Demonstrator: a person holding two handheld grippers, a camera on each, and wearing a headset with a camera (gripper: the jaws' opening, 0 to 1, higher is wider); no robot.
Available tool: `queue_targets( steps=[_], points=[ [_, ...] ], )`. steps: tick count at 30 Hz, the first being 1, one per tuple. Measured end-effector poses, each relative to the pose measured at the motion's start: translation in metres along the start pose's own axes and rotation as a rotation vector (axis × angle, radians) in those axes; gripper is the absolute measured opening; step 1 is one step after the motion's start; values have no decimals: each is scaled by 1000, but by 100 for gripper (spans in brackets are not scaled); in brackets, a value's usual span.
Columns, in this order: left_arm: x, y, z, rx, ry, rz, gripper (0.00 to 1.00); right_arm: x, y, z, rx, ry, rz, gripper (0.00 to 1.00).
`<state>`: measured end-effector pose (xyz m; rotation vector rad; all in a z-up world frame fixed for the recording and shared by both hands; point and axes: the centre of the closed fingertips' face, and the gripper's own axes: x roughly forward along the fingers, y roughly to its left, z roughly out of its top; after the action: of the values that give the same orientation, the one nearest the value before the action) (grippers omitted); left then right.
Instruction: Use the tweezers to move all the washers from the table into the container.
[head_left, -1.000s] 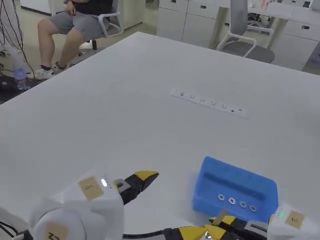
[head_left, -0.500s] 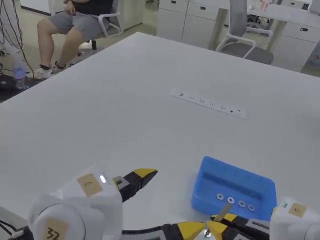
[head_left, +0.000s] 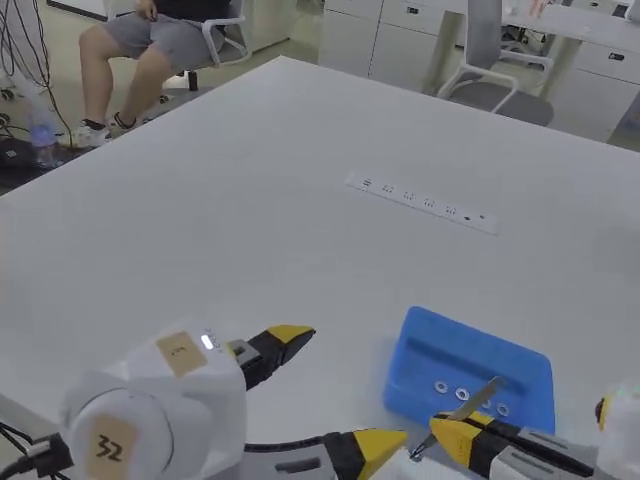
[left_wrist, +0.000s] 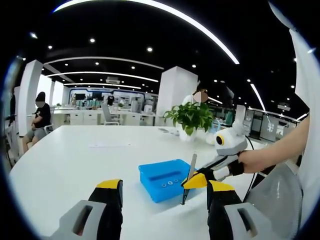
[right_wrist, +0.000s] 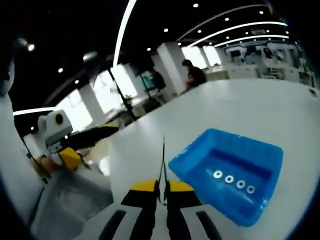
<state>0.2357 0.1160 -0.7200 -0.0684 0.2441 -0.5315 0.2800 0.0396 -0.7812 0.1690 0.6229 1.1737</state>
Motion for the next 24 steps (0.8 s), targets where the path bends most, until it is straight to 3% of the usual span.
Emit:
queue_targets(
  steps=[8, 15, 24],
  points=[
    [1, -1, -3, 8, 15, -7, 68, -11, 1, 28, 18, -64, 5, 3],
    [1, -2, -3, 7, 16, -7, 68, -10, -11, 52, 52, -128, -8, 3],
    [2, -1, -2, 7, 16, -5, 68, 6, -25, 59, 31, -98, -71, 3]
  ],
)
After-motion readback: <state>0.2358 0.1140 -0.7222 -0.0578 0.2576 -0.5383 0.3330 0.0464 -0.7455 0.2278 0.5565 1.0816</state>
